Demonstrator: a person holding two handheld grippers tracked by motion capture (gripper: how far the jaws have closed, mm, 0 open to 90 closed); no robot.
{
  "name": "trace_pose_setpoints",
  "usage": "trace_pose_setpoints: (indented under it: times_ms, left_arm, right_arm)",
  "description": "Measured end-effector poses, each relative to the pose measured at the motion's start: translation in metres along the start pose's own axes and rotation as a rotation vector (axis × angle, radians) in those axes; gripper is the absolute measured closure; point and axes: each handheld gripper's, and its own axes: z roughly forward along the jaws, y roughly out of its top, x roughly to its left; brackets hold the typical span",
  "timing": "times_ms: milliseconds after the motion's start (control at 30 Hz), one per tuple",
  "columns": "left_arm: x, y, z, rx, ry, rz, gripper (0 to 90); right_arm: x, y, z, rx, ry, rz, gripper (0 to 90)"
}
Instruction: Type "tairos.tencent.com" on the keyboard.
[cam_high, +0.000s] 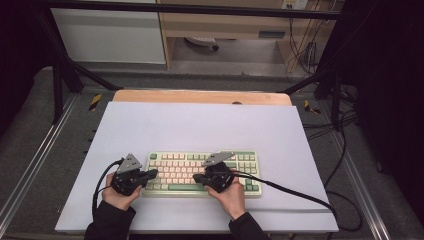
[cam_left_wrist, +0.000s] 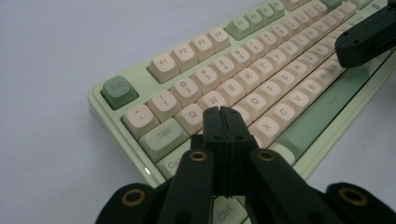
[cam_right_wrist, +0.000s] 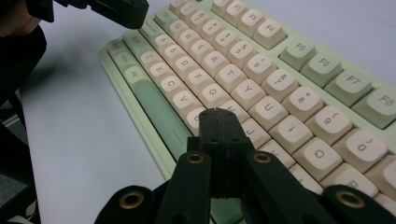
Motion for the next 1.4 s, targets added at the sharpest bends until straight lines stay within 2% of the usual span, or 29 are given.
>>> trace_pose_setpoints:
  times_ms: [267,800,967,1400]
  left_arm:
    - [0.001,0.0,0.001,0.002,-0.004,-0.001,89.7]
    - [0.0,0.0,0.0,0.003,-0.009,-0.004,89.5]
    - [0.0,0.0,0.0,0.002,-0.012,-0.004,89.4]
    - [-0.001,0.001,-0.001,-0.003,-0.016,-0.002,89.3]
  right_arm:
    - [-0.002,-0.002,0.01,0.013,0.003,0.008,90.0]
    - [0.0,-0.005,0.015,0.014,0.005,0.001,90.0]
    - [0.0,-0.004,0.011,0.014,0.005,-0.003,90.0]
    - [-0.002,0.0,-0.011,0.012,-0.019,-0.027,90.0]
